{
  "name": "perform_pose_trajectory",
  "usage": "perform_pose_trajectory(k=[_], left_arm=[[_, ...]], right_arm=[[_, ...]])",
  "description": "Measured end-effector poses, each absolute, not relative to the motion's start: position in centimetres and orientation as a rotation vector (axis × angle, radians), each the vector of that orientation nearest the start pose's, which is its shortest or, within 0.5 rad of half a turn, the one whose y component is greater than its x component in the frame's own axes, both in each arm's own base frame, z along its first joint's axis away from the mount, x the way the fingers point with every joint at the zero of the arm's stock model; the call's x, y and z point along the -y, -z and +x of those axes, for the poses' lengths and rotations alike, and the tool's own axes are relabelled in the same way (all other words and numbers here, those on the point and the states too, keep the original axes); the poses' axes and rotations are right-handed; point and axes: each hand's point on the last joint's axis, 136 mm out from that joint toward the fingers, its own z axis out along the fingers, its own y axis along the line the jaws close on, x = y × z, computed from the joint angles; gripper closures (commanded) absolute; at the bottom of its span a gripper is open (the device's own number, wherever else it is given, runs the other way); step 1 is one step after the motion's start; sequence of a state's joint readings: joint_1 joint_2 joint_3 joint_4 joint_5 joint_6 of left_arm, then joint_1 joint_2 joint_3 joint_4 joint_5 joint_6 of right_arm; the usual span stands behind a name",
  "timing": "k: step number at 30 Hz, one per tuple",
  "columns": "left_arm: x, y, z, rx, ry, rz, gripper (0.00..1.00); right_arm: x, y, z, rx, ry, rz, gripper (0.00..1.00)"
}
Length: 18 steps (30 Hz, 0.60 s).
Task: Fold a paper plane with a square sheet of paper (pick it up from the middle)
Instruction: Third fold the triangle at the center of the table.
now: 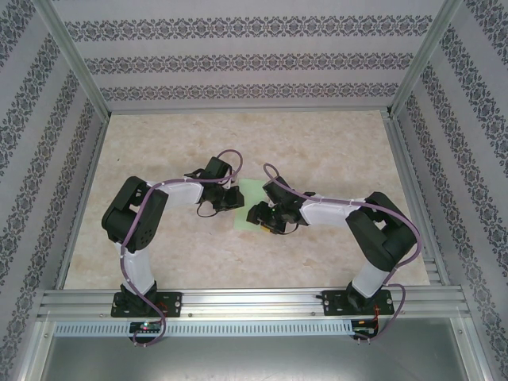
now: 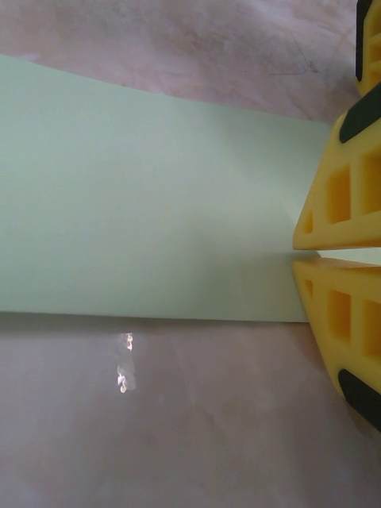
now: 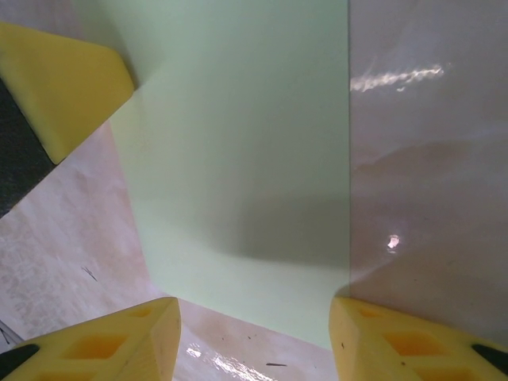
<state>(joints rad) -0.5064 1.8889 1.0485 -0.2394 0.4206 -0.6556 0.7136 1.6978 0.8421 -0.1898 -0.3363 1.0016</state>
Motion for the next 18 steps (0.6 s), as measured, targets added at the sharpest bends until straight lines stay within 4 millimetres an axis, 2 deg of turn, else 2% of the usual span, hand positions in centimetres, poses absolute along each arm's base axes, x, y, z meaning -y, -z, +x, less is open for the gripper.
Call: perform_pose_trajectory(k=[8,14,18], left_arm=[[26.5,-1.8,33.3,-2.829,0.892,-0.060,0.86],[26.5,-1.8,33.3,-2.829,0.892,-0.060,0.86],[26.5,-1.8,33.3,-2.829,0.892,-0.060,0.86]], right_arm=[[-27.9,-2.5,25.0,-2.893,-0.831,0.311,0.46],[-28.2,-2.5,24.9,-2.893,-0.843,0.296,0.47],[-29.1,-2.9,24.7,-2.881,-0.906,0.267,0.48]])
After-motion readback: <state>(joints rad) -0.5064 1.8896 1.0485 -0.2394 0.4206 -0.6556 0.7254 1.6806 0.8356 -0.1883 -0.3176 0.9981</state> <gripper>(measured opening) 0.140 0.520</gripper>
